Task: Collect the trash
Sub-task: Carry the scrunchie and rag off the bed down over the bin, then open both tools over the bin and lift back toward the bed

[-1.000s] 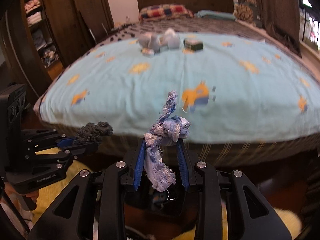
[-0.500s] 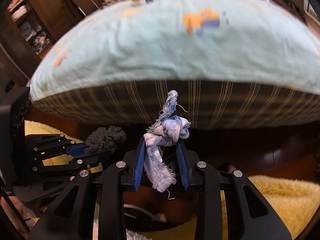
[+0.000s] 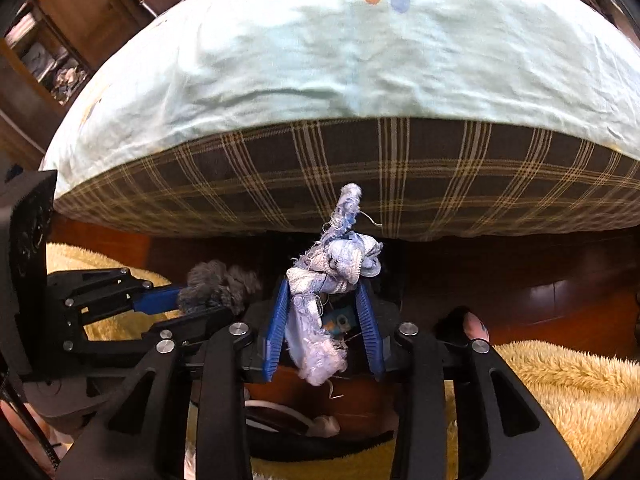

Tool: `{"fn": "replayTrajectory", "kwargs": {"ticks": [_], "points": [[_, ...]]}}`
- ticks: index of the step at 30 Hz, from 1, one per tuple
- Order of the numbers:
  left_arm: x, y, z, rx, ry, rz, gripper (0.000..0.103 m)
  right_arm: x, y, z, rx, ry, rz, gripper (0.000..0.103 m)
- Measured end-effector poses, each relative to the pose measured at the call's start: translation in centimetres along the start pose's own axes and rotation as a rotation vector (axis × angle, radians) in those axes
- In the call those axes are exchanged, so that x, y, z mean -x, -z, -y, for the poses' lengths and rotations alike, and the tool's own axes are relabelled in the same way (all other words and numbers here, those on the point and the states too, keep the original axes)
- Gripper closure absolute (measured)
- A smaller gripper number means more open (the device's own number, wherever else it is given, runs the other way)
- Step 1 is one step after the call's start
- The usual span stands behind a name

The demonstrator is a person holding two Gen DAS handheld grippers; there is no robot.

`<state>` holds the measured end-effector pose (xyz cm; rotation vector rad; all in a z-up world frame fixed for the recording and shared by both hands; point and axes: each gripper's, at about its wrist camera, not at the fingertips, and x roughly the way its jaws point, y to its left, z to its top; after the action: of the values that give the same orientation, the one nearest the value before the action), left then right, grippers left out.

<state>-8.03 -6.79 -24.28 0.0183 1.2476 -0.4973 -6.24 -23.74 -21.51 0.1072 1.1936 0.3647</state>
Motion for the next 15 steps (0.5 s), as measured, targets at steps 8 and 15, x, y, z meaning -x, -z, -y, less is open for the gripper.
{"fn": "replayTrajectory", "kwargs": {"ticks": [8,15], "points": [[1.3,-0.5,0.0,-0.009,-0.030,0.020,0.061,1.5,-1.3,0.8,-0.023,0.004,0.043,0.045],[3.1,-1.4,0.3,-0.048,-0.025,0.055,0.034,3.5,-2.4,1.9,-0.044,0.018,0.102,0.035]]}}
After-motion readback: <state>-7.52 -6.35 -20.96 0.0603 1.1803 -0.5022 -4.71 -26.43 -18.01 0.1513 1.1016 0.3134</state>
